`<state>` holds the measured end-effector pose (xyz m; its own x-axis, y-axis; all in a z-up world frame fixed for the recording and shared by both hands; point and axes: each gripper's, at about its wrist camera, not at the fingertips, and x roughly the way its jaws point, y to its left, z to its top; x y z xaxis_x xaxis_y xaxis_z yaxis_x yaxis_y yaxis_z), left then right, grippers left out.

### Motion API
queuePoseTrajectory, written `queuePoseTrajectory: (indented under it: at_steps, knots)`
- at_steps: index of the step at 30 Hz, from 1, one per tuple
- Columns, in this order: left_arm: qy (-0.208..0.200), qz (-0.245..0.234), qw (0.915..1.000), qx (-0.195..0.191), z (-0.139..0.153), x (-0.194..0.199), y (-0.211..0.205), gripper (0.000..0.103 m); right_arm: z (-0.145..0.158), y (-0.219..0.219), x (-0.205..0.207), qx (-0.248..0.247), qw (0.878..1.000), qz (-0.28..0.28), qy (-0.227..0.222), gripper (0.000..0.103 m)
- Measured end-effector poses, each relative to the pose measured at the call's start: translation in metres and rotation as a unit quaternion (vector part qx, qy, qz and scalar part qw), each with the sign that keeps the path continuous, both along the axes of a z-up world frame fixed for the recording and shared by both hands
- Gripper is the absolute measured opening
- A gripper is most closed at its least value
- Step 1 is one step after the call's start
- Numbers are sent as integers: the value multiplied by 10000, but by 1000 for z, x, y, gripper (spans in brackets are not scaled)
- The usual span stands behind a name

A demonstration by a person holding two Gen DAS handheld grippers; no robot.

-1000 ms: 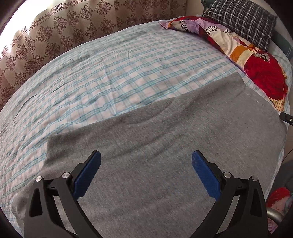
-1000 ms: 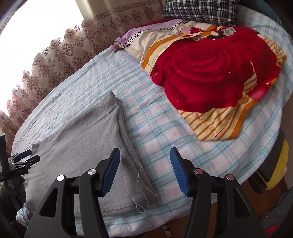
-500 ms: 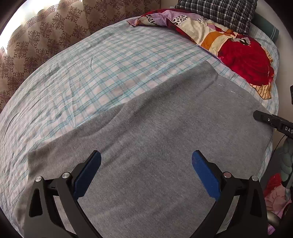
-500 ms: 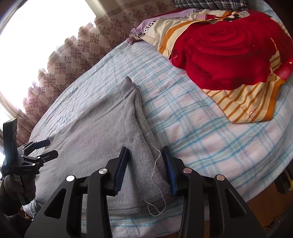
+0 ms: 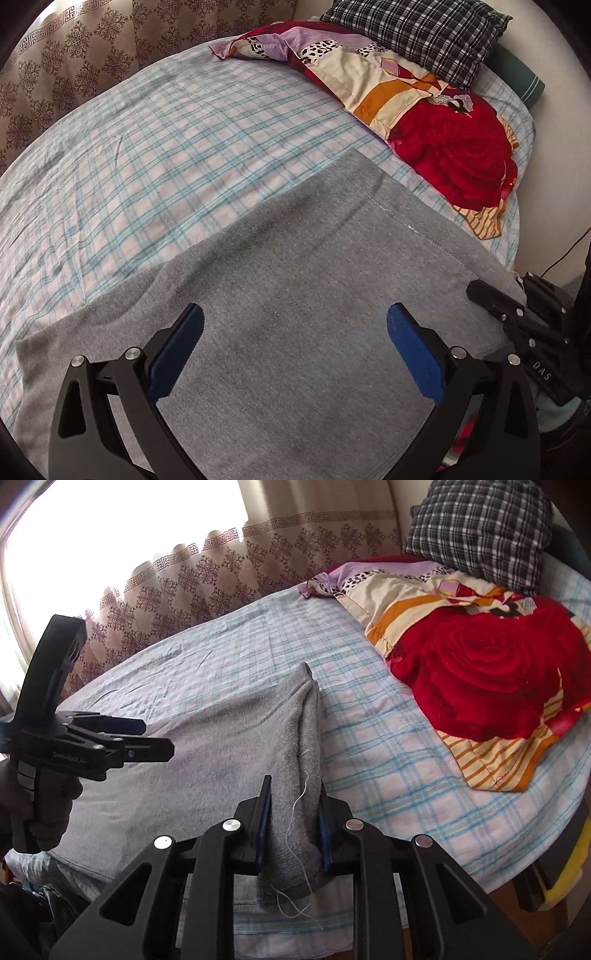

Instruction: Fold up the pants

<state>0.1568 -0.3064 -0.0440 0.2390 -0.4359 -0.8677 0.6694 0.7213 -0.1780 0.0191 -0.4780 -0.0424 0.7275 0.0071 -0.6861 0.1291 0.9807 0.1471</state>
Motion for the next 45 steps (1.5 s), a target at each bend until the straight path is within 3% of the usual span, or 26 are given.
queuePoseTrajectory:
  at_steps: [12,16,23,29,34,37,39,41,45]
  knots:
    - [592,-20,9962,-632,25,3,-5,101,9,83,1,-1023,9910,864,-38,19]
    - [729,-12,9954,-615,19,3,-5,101,10,105,-2,-1354,9831,1232,-91,16]
    - [904,113,9947,-480,4,12,-3,101,14,136,-2,-1507,9688,1960,-161,16]
    - [957,371,9935,-502,-5,24,11,101,11,97,7,-1047,9844,1413,11,16]
    - [942,593,9923,-549,-10,29,22,101,10,68,11,-969,9904,970,146,16]
    - [867,606,9936,-407,-17,29,26,101,4,39,9,-465,9949,820,348,19]
    - [886,654,9934,-326,-24,30,32,101,-1,15,9,84,9960,814,362,32]
    - [926,748,9925,-262,-33,34,38,101,-4,-4,11,497,9953,769,307,57]
    - [1031,949,9899,-203,-48,42,51,101,-16,-33,26,1192,9903,613,374,58]
